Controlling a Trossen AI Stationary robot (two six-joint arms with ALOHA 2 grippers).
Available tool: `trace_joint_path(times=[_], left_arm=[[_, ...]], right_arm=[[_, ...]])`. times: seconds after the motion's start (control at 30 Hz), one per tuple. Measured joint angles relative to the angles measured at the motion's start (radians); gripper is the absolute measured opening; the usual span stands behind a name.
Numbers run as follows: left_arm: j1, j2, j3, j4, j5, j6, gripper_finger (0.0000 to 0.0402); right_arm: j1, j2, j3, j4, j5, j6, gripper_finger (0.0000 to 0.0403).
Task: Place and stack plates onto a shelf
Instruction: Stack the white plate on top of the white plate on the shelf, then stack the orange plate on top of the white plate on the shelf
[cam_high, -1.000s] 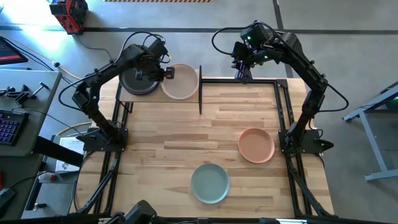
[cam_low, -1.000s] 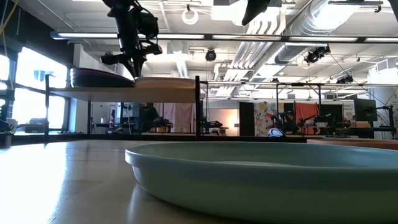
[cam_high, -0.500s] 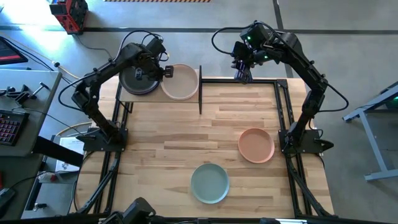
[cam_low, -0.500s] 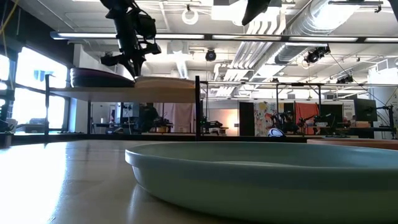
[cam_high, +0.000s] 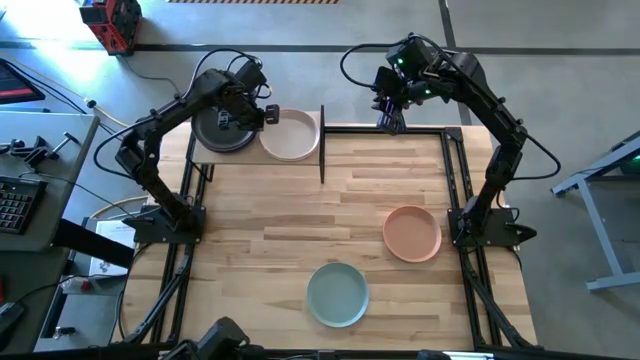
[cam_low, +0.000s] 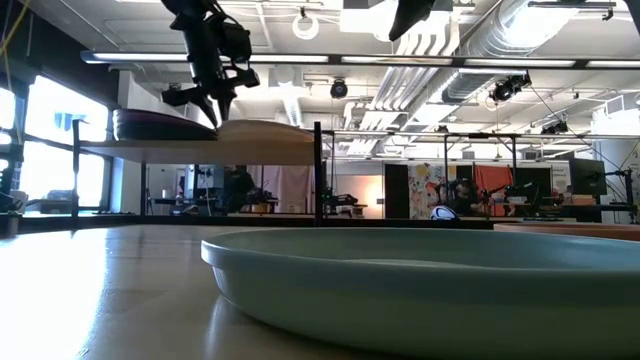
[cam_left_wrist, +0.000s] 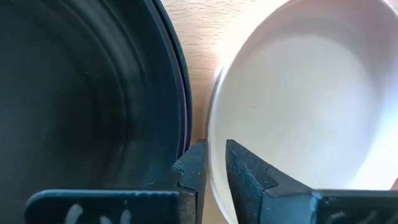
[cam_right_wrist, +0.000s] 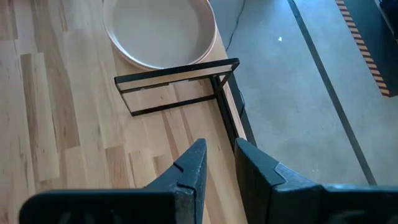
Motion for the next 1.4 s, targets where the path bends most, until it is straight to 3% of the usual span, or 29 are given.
trace_joint_path(times=[0.4, 0.7, 0.97, 1.4], left_arm=[[0.001, -0.022, 0.000, 0.019, 0.009, 0.016, 0.0084], [-0.034, -0.119, 0.000, 0.128, 0.049, 0.097, 0.0079], [-0.174, -0.171, 0.000, 0.134, 0.055, 0.267, 0.0078], [-0.359, -0.195, 0.000, 0.120, 0.143, 0.493, 0.0076]], right_arm=[[0.000, 0.000, 0.000, -0.014, -0.004, 0.026, 0.0062], [0.019, 0.000, 0.000, -0.129, -0.132, 0.218, 0.0062], [0.149, 0.012, 0.000, -0.131, -0.136, 0.435, 0.0062], [0.395, 0.139, 0.000, -0.131, 0.027, 0.705, 0.0062]])
